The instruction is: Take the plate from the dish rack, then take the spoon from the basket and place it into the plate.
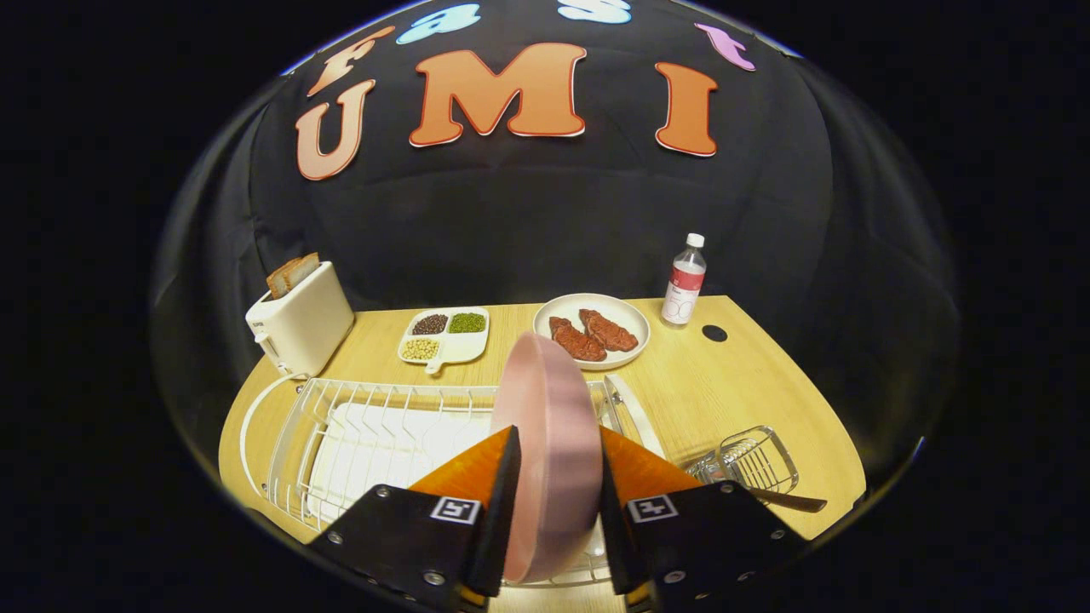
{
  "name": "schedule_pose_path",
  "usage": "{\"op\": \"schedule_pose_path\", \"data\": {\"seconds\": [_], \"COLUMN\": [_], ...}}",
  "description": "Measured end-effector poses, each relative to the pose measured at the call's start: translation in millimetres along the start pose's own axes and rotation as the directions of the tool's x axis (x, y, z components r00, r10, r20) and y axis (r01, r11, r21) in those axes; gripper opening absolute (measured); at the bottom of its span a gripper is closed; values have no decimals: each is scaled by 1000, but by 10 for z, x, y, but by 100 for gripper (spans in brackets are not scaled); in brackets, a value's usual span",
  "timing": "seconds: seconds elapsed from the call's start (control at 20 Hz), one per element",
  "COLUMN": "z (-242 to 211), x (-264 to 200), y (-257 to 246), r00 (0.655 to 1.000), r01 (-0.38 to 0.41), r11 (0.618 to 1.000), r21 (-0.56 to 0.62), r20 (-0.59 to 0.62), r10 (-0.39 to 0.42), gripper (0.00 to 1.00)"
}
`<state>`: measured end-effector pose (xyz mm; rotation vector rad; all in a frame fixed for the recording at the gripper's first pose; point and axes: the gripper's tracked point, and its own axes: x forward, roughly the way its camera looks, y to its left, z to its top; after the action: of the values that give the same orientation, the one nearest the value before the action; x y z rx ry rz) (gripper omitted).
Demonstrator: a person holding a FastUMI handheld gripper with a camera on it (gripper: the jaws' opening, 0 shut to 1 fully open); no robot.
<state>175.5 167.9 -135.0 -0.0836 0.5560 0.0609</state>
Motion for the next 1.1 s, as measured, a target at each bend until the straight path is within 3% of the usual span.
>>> {"op": "schedule_pose_path", "data": {"seconds": [0.05, 0.25, 0.45, 0.65, 0.85, 1.1], "z": [-9, 103, 217, 464, 688, 558], "x": [1, -66, -103, -182, -281, -525], "y": [-12, -161, -139, -73, 51, 130], "r00": [1000, 997, 995, 984, 984, 995], "r01": [7, 79, 100, 159, 132, 42], "r11": [1000, 995, 995, 977, 980, 996], "r21": [20, 69, 15, -143, -145, -74], "r20": [-4, 7, 23, 105, 142, 94], "r10": [-7, -79, -100, -145, -112, -35], "gripper": [33, 26, 25, 25, 25, 25]}}
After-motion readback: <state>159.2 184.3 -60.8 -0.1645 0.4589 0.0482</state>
